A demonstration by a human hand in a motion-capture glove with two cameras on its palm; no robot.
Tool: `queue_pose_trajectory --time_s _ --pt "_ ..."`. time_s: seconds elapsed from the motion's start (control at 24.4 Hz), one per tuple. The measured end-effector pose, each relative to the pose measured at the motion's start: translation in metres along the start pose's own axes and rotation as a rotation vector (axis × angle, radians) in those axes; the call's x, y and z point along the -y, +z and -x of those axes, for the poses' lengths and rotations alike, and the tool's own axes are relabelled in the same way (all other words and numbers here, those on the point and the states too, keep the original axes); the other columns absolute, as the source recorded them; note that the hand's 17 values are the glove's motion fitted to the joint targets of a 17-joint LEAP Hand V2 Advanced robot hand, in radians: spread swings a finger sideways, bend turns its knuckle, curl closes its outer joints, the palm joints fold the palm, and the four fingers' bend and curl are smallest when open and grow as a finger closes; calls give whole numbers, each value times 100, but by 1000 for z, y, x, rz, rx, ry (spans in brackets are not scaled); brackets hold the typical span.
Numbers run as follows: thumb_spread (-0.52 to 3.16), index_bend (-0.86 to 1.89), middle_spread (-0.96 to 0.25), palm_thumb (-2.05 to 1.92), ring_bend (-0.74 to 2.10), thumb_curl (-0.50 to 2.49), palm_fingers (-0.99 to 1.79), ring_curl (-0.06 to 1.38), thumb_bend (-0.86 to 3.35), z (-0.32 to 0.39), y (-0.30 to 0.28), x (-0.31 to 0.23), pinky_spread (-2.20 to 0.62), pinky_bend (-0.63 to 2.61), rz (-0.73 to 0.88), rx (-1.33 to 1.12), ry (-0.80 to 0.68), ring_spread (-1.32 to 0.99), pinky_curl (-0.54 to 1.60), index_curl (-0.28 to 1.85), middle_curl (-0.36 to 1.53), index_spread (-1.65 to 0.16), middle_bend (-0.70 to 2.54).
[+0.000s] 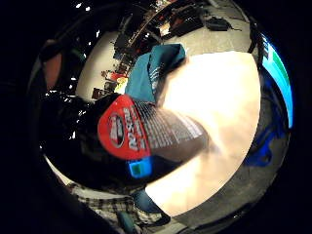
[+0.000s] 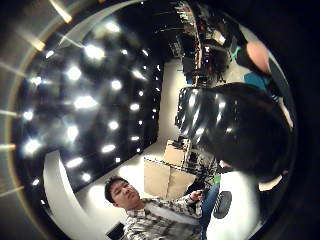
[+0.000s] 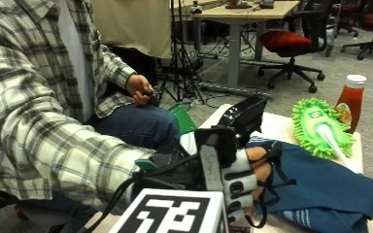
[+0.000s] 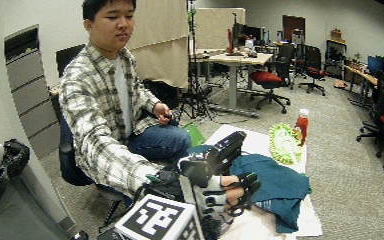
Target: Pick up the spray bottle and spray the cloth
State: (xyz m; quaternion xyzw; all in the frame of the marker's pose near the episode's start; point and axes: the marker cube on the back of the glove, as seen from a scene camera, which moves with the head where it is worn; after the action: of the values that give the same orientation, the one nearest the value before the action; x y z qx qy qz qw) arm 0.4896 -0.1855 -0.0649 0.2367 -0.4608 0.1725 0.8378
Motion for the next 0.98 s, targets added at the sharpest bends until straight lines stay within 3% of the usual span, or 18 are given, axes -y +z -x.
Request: queue_pose_trajectory --time_s 0.49,0.86,0.98 --pt "47 37 -12 102 44 62 139 38 5 -15 1 31 -7 22 -103 -48 -3 -18 33 43 46 -25 48" --pt "19 42 -14 104 55 66 141 43 -1 -14 5 38 -14 28 -258 -66 -33 -22 36 49 49 -25 54" --pt "13 42 -14 105 57 67 140 44 -2 -13 3 32 -15 29 -222 -73 -22 -23 37 50 49 -25 55"
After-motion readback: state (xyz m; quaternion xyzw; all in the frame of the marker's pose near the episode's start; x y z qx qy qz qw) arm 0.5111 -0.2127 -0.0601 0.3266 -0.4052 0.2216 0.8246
